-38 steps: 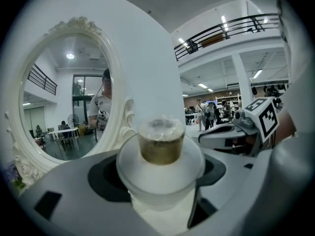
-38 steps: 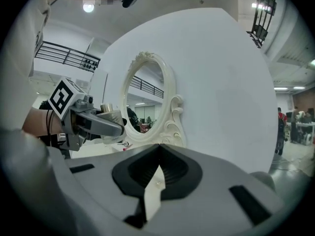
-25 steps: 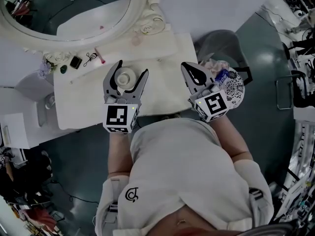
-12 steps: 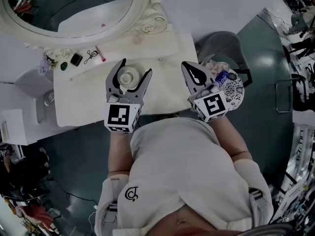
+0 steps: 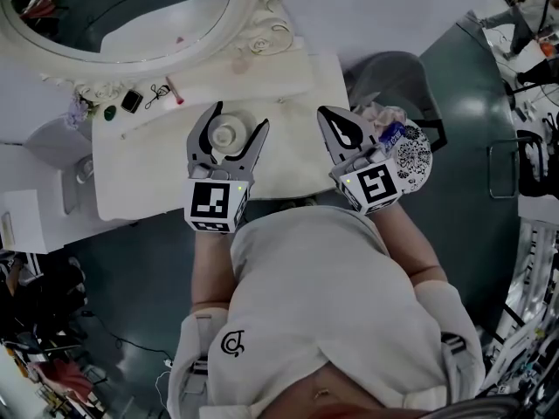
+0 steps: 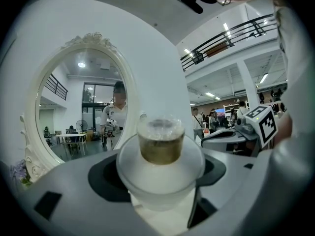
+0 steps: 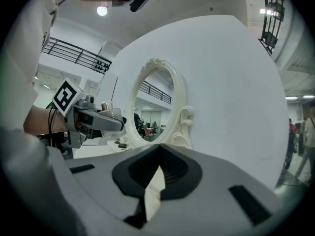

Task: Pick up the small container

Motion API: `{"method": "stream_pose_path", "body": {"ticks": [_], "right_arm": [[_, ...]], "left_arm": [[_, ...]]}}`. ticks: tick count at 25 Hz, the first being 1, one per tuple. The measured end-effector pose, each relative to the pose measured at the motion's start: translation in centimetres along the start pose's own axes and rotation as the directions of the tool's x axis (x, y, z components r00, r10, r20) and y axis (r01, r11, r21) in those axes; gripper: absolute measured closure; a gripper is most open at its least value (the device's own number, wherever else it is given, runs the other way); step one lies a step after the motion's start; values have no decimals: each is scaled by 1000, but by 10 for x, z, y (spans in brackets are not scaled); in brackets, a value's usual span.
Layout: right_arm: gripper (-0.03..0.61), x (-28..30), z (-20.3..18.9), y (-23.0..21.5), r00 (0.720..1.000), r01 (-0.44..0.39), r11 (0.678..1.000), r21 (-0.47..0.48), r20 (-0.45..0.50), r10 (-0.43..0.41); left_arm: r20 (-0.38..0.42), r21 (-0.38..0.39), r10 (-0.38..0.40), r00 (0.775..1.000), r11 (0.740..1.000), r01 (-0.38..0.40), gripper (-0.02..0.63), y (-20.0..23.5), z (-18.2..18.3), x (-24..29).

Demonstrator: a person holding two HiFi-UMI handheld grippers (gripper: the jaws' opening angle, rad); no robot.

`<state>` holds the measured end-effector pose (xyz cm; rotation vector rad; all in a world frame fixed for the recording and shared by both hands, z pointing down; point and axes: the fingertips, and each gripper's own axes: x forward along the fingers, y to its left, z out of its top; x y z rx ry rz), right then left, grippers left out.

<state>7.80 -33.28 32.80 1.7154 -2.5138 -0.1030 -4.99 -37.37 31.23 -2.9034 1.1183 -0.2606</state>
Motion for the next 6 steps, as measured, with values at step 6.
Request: {"method": "stream_pose_path", "body": {"ticks": [6], "right_arm": [[574, -4, -2, -3, 1000, 4, 1000, 13, 0, -4]], "left_arm": [[10, -16, -8, 1000, 1000, 8, 261, -4, 1, -1]]}}
